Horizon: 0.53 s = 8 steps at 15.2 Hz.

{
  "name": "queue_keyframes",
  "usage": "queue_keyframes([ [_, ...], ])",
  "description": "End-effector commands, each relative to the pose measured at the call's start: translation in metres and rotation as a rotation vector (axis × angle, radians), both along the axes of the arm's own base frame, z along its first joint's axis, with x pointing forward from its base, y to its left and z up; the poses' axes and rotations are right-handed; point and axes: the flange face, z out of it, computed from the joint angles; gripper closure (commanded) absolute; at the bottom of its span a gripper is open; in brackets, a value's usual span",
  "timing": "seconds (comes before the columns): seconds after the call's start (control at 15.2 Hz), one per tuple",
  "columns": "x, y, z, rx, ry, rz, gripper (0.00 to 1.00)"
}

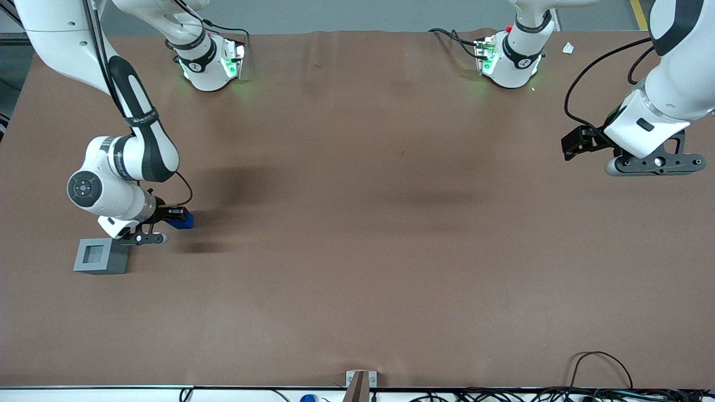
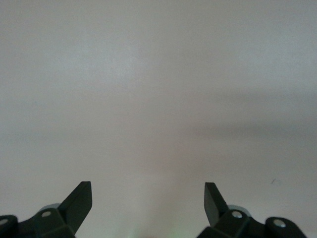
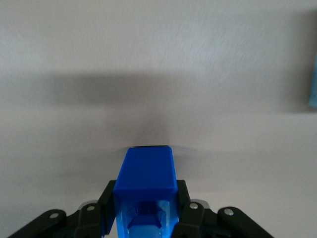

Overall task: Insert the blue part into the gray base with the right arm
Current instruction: 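Carry the blue block over the gray base's socket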

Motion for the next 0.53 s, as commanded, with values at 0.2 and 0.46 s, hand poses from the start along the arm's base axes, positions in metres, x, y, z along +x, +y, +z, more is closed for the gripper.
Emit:
queue_keyframes([
  [0.2,0.070,-0.047,0.121,0.010,-0.024,-0.059,1.00],
  [0.46,0.097,-0.104,0.145,0.007,0.008,-0.130,1.00],
])
